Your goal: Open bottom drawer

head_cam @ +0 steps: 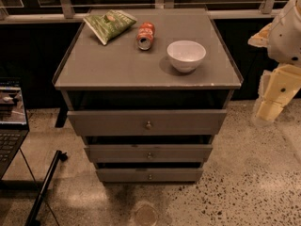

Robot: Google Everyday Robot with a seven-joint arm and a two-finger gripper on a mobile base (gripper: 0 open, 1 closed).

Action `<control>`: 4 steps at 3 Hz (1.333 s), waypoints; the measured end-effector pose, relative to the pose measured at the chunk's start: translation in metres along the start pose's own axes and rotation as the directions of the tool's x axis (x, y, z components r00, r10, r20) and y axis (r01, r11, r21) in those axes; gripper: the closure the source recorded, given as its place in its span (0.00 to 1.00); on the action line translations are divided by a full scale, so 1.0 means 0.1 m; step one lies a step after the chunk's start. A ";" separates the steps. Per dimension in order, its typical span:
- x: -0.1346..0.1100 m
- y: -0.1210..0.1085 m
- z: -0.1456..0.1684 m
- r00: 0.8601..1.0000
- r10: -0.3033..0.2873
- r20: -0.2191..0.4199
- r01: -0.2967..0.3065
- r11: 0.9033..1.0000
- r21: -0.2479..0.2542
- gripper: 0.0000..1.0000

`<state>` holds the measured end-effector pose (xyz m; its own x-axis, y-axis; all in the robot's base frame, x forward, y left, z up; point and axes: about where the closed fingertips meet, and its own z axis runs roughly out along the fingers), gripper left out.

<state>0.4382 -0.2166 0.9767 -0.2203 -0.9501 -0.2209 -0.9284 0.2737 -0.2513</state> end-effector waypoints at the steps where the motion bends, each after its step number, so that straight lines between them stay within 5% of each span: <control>1: 0.17 0.15 0.50 0.995 0.062 0.082 -0.056 0.996 -0.073 0.00; 2: 0.50 0.44 1.38 0.964 0.220 0.149 -0.194 0.966 -0.169 0.00; 3: 0.65 0.46 2.17 0.912 0.346 0.219 -0.301 0.929 -0.213 0.00; 4: 0.65 0.27 2.29 0.899 0.360 0.252 -0.327 0.931 -0.161 0.18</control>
Offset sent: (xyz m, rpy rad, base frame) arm 0.0611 -0.0313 -0.2678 0.4757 -0.0564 -0.3229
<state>0.4676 -0.2371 0.7396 -0.4565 -0.7176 -0.5259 -0.8404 0.5419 -0.0099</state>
